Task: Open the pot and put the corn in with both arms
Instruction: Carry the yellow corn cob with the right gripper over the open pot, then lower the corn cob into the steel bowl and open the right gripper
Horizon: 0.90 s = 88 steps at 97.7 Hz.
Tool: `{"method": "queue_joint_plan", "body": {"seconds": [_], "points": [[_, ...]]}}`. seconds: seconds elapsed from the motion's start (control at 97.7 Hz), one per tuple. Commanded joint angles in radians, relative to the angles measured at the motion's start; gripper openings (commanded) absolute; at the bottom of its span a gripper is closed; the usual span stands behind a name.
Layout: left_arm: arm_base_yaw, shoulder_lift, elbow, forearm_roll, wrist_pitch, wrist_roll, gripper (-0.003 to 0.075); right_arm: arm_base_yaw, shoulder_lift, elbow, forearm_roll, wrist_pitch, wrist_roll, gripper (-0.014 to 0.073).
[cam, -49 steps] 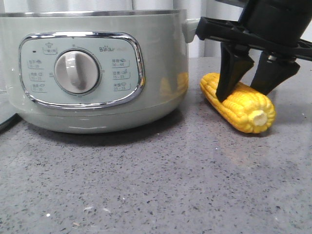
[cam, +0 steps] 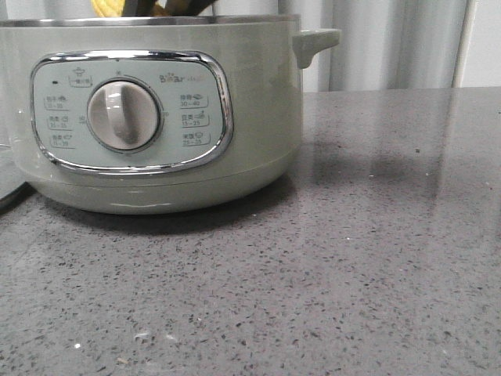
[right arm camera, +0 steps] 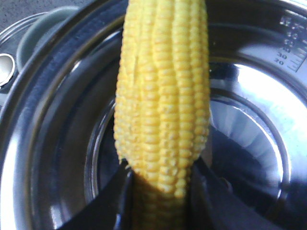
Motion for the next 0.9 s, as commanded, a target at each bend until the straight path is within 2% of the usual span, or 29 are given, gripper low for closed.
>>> {"method": "queue_joint_plan", "body": {"seconds": [0.0,0.133,0.328,0.43,0.696,0.891], "points": [[0.003,-0.003,-0.036,-0.007,-0.072,-0.008,0.0375,0.000,-0.039,-0.041,-0.009,-0.039,-0.013,-0.0001],[0.003,-0.003,-0.036,-0.007,-0.072,-0.008,0.0375,0.000,-0.038,-0.041,-0.034,-0.021,-0.013,0.0040],[0.003,-0.003,-0.036,-0.007,-0.072,-0.008,0.0375,0.000,-0.038,-0.041,-0.040,-0.007,-0.013,0.0249],[0.003,-0.003,-0.036,-0.007,-0.072,-0.010,0.0375,0.000,-0.038,-0.041,-0.040,-0.008,-0.013,0.0327],[0.003,-0.003,-0.036,-0.007,-0.072,-0.010,0.0375,0.000,-0.038,-0.041,-0.043,-0.016,-0.013,0.0332],[0.003,-0.003,-0.036,-0.007,-0.072,-0.010,0.0375,-0.002,-0.038,-0.078,-0.100,-0.006,-0.013,0.0330]]}}
